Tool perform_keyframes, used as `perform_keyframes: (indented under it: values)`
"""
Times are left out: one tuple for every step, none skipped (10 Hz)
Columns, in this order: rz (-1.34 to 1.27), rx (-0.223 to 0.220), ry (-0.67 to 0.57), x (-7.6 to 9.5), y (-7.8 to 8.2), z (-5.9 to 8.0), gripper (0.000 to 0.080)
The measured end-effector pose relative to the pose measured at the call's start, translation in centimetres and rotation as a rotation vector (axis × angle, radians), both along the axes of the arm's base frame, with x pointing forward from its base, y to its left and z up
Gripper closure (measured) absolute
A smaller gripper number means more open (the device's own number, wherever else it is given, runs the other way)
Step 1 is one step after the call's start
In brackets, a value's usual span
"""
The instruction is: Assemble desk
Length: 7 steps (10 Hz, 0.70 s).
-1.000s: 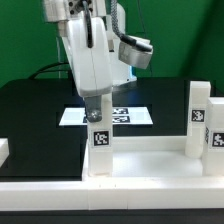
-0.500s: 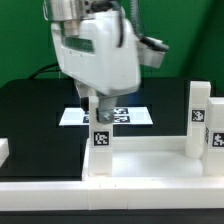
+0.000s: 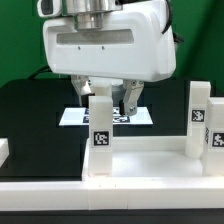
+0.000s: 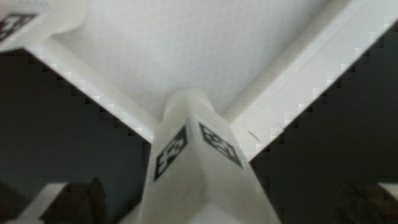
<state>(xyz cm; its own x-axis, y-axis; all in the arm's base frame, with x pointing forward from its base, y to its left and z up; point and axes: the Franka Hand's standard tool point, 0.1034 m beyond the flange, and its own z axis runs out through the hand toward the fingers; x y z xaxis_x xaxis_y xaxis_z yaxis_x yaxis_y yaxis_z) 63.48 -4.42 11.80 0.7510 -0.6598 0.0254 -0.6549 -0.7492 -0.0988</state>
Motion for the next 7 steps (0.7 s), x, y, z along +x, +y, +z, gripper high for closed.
perform_keyframes:
  values:
    - [0.240, -0.045, -0.009, 0.18, -0.26, 0.13, 0.0151]
    - [0.457, -0.068, -0.017, 0.41, -0.55, 0.05, 0.0151]
    - [0.669, -0.074, -0.014, 0.43, -0.98, -0.56, 0.0151]
    - [0.658, -0.083, -0.027, 0.53, -1.09, -0.82, 0.0151]
    - [0.634, -0.081, -0.025, 0.54, -1.06, -0.81, 0.0151]
    - [0.622, -0.080, -0.025, 0.53, -1.10, -0.81, 0.0272]
    - [0.580, -0.077, -0.022, 0.52, -1.08, -0.85, 0.0408]
